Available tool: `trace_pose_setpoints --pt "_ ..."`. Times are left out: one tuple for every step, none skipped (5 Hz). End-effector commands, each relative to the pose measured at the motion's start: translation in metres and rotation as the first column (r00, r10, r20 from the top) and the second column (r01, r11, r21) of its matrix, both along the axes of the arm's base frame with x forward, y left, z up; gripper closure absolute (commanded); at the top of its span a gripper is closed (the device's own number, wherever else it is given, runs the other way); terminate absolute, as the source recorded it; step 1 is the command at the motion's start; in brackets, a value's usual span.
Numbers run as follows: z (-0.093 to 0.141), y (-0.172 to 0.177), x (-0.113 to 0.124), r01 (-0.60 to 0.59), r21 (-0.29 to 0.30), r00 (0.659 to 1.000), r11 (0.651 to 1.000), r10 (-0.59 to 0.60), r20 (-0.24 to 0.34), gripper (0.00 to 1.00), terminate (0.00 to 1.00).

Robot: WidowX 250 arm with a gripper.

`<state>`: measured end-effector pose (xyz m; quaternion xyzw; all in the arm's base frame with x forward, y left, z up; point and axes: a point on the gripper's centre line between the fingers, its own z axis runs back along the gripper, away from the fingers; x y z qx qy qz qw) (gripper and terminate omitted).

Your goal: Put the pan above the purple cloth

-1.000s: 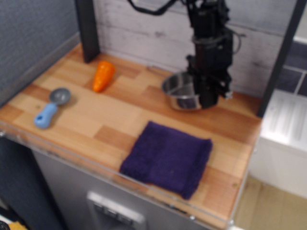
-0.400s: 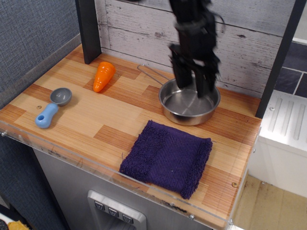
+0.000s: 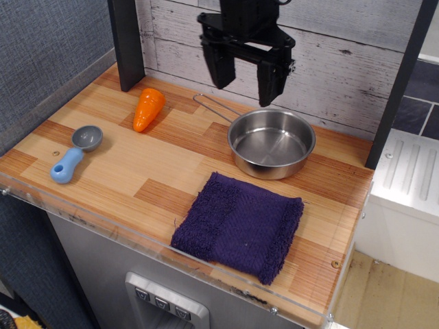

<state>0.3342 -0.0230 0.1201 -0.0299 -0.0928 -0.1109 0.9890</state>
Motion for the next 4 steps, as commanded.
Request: trace_pose_setpoints --pt "0.0248 0.0013 -0.0302 -0.065 0.050 0.996 0.997 0.062 0.060 0.00 0.00" --pt "0.0231 0.0039 -0.0319 -0.083 0.037 0.996 0.996 0.082 0.024 0.00 0.00" --pt "0.0200 0.0101 -0.0320 -0.089 0.012 0.994 0.996 0.089 -0.056 0.00 0.00" --pt "0.0200 0.0101 -0.0320 -0.089 0.012 0.994 0.996 0.089 -0.056 0.00 1.00"
